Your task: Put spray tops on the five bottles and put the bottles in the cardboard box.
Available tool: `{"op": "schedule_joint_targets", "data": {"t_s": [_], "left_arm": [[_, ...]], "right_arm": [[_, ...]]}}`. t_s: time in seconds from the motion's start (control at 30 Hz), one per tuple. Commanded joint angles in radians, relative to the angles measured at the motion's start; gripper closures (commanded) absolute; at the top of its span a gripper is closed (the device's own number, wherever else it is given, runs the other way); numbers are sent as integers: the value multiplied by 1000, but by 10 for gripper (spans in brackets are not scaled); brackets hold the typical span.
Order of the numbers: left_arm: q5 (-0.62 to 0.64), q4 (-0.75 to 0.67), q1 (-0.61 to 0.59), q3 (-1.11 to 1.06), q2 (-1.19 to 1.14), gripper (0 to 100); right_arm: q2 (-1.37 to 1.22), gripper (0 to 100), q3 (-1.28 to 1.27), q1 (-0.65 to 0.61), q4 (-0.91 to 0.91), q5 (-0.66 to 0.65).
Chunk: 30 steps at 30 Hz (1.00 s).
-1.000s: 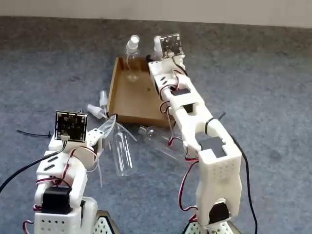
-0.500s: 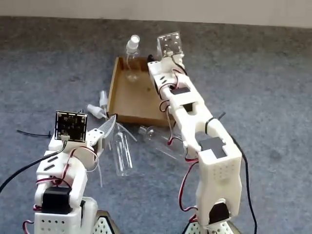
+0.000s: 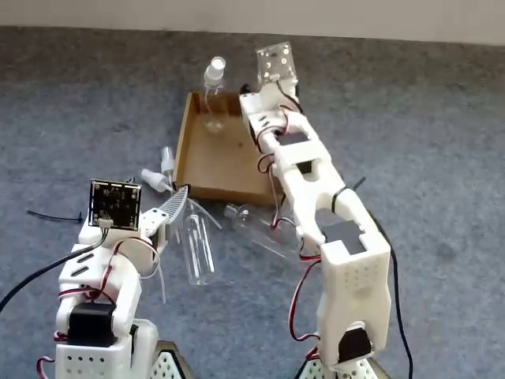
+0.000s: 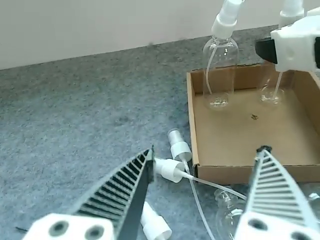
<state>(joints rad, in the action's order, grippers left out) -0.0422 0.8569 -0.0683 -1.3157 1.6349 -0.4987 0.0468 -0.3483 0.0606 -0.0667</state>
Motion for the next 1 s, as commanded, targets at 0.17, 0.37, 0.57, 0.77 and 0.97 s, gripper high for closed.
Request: {"op": "schedule_joint_targets", "data": {"t_s": [0.17,0.37,0.57,0.77,0.97], "left_arm": [[-2,-20,18,2,-7,713],[-2,-21,18,-5,-7,713],[-2,-21,18,-8,-7,713],[-2,-23,16,-4,-7,713],[-2,-23,15,-4,-7,713]], "right_arm": [[22,727,473,7,423,-3],[19,728,832,15,938,-3],[16,728,1058,70,1391,-5],[13,728,1087,105,1689,3],[15,728,1084,234,1705,69]]}}
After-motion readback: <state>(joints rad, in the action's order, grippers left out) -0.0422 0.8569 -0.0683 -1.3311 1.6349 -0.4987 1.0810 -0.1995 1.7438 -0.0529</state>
